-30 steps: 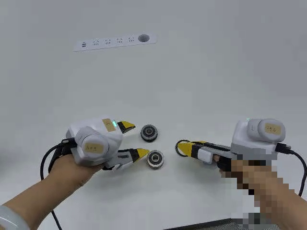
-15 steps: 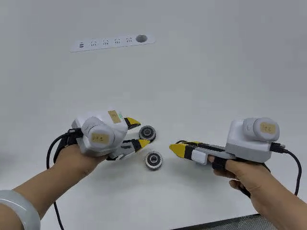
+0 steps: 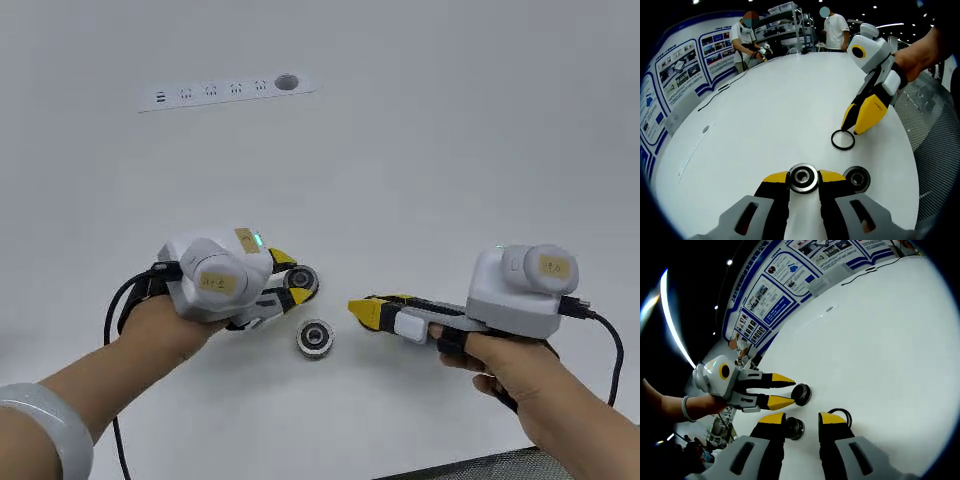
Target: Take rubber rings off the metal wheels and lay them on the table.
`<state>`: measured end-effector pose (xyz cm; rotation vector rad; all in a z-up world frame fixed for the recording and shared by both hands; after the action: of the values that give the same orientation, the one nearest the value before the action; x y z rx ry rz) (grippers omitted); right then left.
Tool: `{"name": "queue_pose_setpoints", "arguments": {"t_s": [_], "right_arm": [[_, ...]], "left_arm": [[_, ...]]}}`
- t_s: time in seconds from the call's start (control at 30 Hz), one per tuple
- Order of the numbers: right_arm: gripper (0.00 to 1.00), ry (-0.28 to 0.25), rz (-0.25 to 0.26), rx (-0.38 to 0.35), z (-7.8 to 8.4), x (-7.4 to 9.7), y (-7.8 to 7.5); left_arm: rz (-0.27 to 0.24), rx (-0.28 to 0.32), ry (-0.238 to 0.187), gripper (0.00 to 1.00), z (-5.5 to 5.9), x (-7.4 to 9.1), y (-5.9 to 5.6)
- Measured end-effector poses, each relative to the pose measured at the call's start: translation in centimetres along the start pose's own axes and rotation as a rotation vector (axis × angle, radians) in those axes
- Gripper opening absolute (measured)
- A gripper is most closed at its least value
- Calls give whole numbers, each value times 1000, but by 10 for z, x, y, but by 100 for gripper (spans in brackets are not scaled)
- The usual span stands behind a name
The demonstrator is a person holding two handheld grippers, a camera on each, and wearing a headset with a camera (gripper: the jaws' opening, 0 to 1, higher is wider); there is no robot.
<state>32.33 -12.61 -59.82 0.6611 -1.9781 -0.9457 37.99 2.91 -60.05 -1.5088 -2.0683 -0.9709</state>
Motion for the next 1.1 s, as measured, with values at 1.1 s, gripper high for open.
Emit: {"name": "queue_pose_setpoints", "arguments": {"t_s": [1.1], "right_arm": [[26, 13, -24, -5, -3, -9, 8]], "left_arm": [[31, 41, -9, 14, 6, -3, 3]]}}
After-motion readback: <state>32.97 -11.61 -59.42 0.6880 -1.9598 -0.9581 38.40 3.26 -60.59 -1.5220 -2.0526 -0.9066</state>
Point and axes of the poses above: the centre of the closed fingertips' face, and the gripper's own axes: x roughly backward along the fingers, y roughly to its left, z roughly out of its underside, the point moved 7 cm from there along x, roughly backward along the fingers, and after that the axes turned 15 degrees about -x, right-handed, at the moved point
